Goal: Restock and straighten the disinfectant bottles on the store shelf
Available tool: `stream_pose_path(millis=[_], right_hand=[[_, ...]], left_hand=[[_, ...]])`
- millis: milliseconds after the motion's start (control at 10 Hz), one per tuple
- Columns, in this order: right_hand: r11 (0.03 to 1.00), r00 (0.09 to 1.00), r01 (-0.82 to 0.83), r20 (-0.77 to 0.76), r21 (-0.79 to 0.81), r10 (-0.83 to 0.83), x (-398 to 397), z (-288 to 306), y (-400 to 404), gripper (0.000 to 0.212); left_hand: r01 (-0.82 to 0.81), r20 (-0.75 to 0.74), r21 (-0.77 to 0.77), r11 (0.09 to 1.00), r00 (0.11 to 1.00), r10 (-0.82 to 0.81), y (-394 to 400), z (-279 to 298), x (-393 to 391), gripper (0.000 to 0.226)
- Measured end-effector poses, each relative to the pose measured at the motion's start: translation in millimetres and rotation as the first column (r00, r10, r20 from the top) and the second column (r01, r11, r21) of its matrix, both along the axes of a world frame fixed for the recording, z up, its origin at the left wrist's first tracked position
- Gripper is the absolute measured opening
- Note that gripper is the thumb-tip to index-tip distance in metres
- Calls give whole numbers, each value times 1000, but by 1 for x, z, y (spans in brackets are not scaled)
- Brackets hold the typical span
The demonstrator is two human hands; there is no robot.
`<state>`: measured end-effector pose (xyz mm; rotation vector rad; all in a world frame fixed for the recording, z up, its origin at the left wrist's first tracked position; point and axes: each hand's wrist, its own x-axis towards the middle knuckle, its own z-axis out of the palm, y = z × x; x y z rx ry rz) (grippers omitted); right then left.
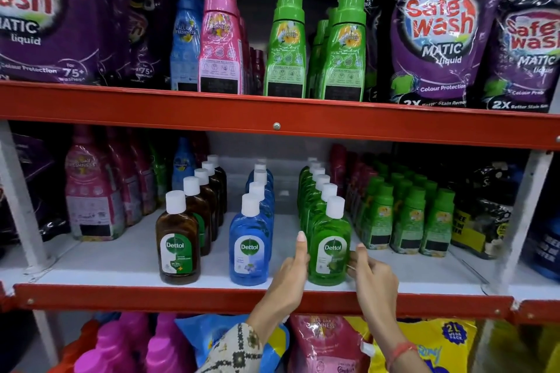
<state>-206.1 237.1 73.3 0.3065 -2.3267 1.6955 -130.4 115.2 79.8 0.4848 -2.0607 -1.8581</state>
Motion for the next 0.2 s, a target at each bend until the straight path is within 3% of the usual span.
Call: stream_pose_path(millis=[100,200], right_hand=[[999,999,-32,11,33,32,3,1,0,63],[984,989,-142,55,107,137,9,29,14,47]], left_hand=[[37,-11,-91,995,999,-38,8,8,15,108],[-67,-158,-321,945,987,16,13,27,38,62]])
